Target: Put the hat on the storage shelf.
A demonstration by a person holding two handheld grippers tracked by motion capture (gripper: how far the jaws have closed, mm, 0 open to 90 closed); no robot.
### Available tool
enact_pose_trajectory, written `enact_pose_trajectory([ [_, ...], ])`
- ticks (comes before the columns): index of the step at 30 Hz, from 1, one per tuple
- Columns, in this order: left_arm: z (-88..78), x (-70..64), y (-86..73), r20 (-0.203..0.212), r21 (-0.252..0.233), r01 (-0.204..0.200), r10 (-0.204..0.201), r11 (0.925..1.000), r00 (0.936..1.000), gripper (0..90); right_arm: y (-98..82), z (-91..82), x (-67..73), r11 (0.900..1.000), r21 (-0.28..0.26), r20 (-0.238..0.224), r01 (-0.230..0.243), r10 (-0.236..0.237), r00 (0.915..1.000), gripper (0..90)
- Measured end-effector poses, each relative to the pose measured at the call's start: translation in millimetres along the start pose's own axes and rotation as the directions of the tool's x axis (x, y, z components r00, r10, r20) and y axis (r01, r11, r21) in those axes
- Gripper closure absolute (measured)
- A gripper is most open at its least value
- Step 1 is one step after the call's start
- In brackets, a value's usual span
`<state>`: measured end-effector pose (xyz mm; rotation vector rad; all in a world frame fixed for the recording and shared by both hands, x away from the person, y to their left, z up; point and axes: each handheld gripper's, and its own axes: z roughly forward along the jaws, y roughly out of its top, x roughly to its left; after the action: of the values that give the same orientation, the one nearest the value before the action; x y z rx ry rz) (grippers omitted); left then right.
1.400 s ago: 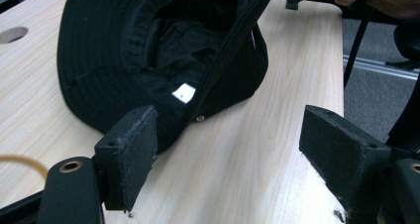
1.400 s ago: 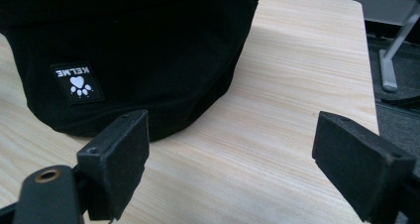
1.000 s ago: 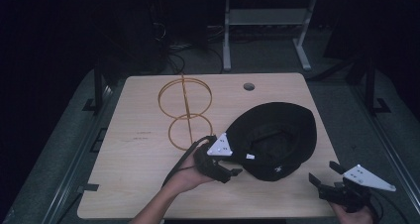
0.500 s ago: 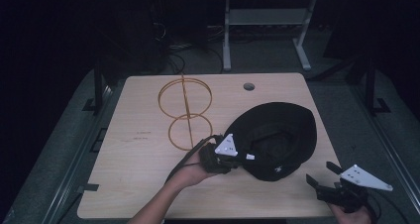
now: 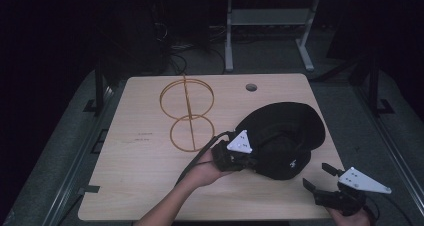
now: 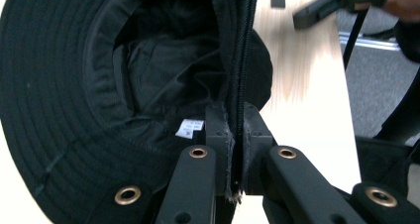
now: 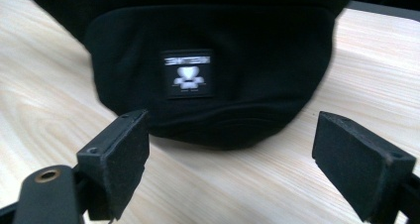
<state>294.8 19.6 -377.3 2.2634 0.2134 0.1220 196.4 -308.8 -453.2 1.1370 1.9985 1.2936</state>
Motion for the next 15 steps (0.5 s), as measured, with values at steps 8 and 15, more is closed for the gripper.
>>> enact_pose_trajectory([
  [8, 3.1, 1.7, 18.3, 0.026, -0.048, 0.039, -0.038, 0.9981, 0.9989, 85.4, 5.8, 10.1, 12.5, 0.999, 0.007, -0.06, 0.038, -0.038, 0.9975, 14.1],
  [15, 5.7, -2.3, 33.3, 0.049, -0.072, 0.035, -0.031, 0.9968, 0.9983, 85.4, 9.5, 19.2, 20.1, 0.998, 0.017, -0.076, 0.062, -0.06, 0.9952, 14.3],
])
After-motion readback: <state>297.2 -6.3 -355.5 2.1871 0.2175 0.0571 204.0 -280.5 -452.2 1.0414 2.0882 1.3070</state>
